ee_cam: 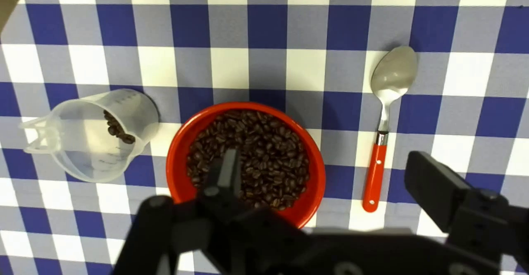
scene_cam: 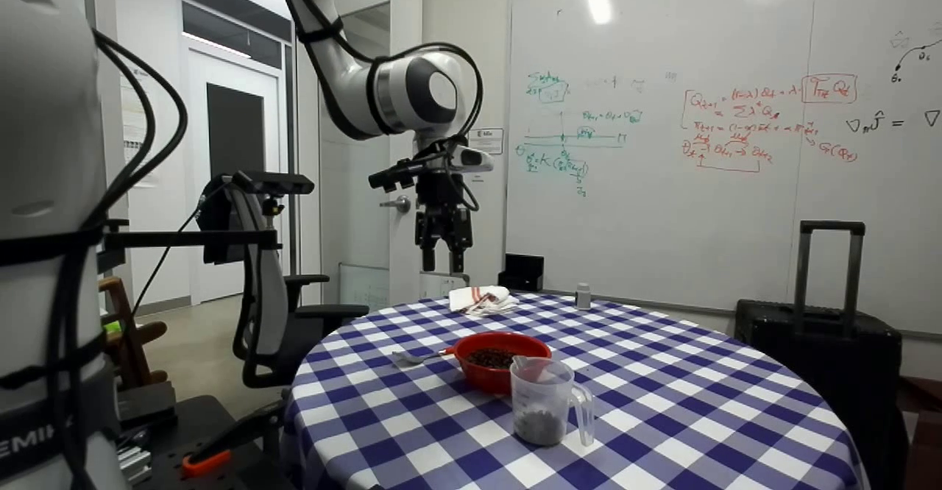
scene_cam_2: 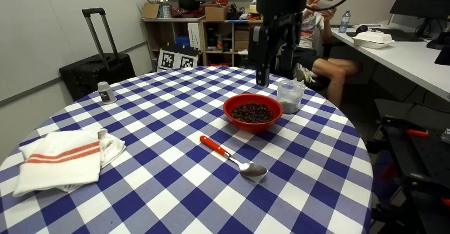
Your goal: Use the spoon to shift a spoonful of the brown objects to the jug
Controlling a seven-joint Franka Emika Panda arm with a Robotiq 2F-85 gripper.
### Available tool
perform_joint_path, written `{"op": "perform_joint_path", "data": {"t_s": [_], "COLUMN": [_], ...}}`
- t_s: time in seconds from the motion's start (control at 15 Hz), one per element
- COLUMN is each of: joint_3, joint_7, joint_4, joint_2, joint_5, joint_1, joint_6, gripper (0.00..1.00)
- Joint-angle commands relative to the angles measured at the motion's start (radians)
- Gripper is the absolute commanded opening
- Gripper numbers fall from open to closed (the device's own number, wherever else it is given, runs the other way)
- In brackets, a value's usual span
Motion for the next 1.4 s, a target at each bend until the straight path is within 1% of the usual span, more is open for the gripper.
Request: {"op": "perform_joint_path", "data": {"t_s": [0.0, 0.27, 0.53, 0.87, 1.13, 1.33], "joint_3": [-0.035, -0.078, -0.1, -0.126, -0.149, -0.153], "joint_7": [0.069, 0.073, 0.068, 0.081, 0.09, 0.073], "joint_4": [0.139, 0.29, 0.411, 0.507, 0.553, 0.58], "joint_2": [0.179, 0.33, 0.433, 0.53, 0.607, 0.654], "joint_5": [-0.025, 0.024, 0.086, 0.108, 0.119, 0.134], "joint_1": [0.033, 0.065, 0.098, 0.149, 0.168, 0.163], "joint_6": [0.031, 0.021, 0.004, 0.013, 0.03, 0.042], "gripper": [1.0, 1.0, 1.0, 1.0, 1.0, 1.0]}}
